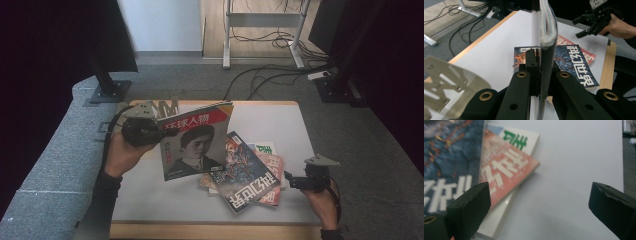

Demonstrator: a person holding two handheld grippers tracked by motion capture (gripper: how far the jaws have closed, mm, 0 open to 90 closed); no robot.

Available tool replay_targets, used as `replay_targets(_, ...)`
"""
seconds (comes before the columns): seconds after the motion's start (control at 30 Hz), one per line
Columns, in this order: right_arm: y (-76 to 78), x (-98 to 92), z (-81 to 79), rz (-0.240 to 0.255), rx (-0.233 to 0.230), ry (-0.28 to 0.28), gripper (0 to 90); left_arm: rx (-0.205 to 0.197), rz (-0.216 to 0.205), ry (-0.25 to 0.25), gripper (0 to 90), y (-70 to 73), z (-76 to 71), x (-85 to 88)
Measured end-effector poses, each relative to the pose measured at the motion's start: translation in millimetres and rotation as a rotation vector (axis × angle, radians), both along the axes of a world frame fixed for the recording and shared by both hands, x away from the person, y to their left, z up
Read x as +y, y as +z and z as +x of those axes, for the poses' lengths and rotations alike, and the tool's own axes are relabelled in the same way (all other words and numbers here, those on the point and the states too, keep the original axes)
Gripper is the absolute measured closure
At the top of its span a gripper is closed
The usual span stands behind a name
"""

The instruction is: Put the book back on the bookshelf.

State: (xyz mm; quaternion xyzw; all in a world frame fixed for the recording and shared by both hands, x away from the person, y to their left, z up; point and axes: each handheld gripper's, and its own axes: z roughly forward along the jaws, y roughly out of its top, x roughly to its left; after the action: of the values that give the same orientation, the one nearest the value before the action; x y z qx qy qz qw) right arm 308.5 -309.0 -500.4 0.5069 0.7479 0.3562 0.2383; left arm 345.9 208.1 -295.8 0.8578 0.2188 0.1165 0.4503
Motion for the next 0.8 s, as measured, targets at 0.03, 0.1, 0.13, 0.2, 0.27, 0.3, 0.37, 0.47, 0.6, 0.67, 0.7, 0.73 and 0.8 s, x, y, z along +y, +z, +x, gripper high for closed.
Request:
replay_targets(0.03, -4.1, -0.6, -0.4, 0.001, 0.008, -0.01, 2.9, 0.0, 0.0, 0.0, 86.7, 0.0, 0.0, 0.0)
replay_targets(0.1, -12.0, -2.0, -1.2, 0.0, 0.025, -0.023, 2.9, -0.002, -0.003, 0.014, 86.8, 1.3, -4.0, 8.6)
replay_targets(0.13, -12.0, -2.0, -1.2, 0.0, 0.025, -0.023, 2.9, -0.002, -0.003, 0.014, 86.8, 1.3, -4.0, 8.6)
replay_targets(0.2, -22.7, -3.4, -2.0, -0.015, 0.048, -0.045, 3.0, -0.003, -0.003, 0.034, 86.8, 4.1, -8.2, 16.5)
replay_targets(0.27, -25.9, -3.7, -2.3, -0.014, 0.05, -0.054, 3.6, -0.003, -0.003, 0.041, 86.8, 5.1, -9.6, 19.1)
replay_targets(0.3, -28.4, -4.2, -2.6, -0.016, 0.055, -0.059, 3.6, -0.005, -0.002, 0.049, 86.8, 6.1, -10.9, 21.6)
replay_targets(0.37, -35.1, -4.5, -3.3, -0.024, 0.067, -0.069, 3.5, -0.008, -0.002, 0.064, 86.8, 7.5, -13.6, 26.9)
replay_targets(0.47, -36.8, -5.8, -4.6, -0.012, 0.061, -0.083, 3.7, -0.007, -0.007, 0.103, 86.8, 8.5, -17.8, 39.0)
replay_targets(0.6, -37.2, -5.5, -4.5, -0.016, 0.063, -0.085, 3.1, -0.005, -0.011, 0.148, 86.8, 8.1, -24.0, 52.3)
replay_targets(0.67, -37.4, -5.6, -4.4, -0.014, 0.065, -0.086, 2.8, 0.0, -0.005, 0.172, 86.7, 7.6, -27.7, 59.3)
replay_targets(0.7, -37.4, -5.6, -4.4, -0.014, 0.065, -0.086, 2.8, 0.0, -0.005, 0.172, 86.8, 7.6, -27.7, 59.3)
replay_targets(0.73, -37.5, -5.6, -4.3, -0.013, 0.065, -0.087, 2.8, 0.0, 0.001, 0.185, 86.8, 7.1, -29.5, 63.2)
replay_targets(0.8, -37.6, -5.7, -4.3, -0.013, 0.065, -0.087, 2.7, -0.006, 0.02, 0.241, 86.7, 5.3, -35.6, 76.7)
